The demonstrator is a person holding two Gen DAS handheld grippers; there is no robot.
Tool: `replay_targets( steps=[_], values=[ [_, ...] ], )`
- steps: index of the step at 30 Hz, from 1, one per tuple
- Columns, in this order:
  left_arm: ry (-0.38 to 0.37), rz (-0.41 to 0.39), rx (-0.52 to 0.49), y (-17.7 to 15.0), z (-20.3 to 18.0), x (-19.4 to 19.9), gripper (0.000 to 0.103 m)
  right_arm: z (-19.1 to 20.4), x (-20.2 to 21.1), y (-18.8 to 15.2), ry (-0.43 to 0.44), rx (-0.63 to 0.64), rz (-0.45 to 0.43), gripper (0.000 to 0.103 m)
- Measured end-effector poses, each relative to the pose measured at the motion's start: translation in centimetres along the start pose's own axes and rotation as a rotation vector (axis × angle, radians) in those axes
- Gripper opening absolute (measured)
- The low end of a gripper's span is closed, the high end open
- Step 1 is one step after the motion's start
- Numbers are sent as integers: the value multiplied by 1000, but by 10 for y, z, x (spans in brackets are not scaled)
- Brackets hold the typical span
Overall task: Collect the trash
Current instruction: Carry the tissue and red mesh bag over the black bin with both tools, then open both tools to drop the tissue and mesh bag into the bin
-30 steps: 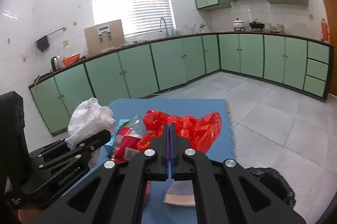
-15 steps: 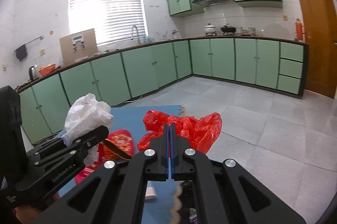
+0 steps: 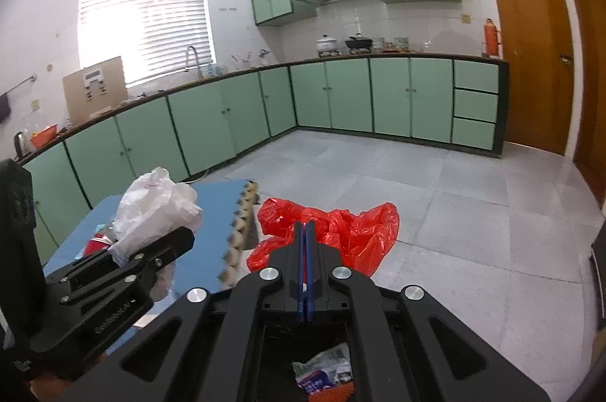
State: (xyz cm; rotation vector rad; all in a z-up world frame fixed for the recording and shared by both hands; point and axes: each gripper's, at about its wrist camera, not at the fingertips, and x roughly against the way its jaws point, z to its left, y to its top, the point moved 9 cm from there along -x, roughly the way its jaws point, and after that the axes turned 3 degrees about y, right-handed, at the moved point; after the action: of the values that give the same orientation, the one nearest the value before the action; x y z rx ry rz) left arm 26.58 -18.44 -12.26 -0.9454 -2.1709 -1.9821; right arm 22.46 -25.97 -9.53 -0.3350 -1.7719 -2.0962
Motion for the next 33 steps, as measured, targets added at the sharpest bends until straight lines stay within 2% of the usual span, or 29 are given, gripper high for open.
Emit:
replay_targets(
  steps=[7, 11, 16, 19, 21, 27, 33],
  values=[
    [-2, 49, -18, -25, -17, -37, 16, -37, -8, -20, -40, -29, 41, 1],
    [-29, 97, -19, -38, -22, -57, 18, -52, -16, -37, -55, -53, 74, 1],
    [-41, 137, -14, -47, -26, -72, 32, -72, -22, -53, -65, -89, 98, 1],
    [-33, 127, -16, -45, -24, -72, 44, -74, -26, -58, -65, -92, 108, 1],
    [-31, 126, -6, -44, -20, -71, 44, -74, -27, -60, -63, -93, 112, 1],
    [-18, 105, 7, -35, -11, -65, 58, -74, -34, -63, -56, -94, 123, 1],
    [3, 84, 16, -27, -1, -56, 59, -74, -40, -63, -46, -91, 134, 1]
  ],
)
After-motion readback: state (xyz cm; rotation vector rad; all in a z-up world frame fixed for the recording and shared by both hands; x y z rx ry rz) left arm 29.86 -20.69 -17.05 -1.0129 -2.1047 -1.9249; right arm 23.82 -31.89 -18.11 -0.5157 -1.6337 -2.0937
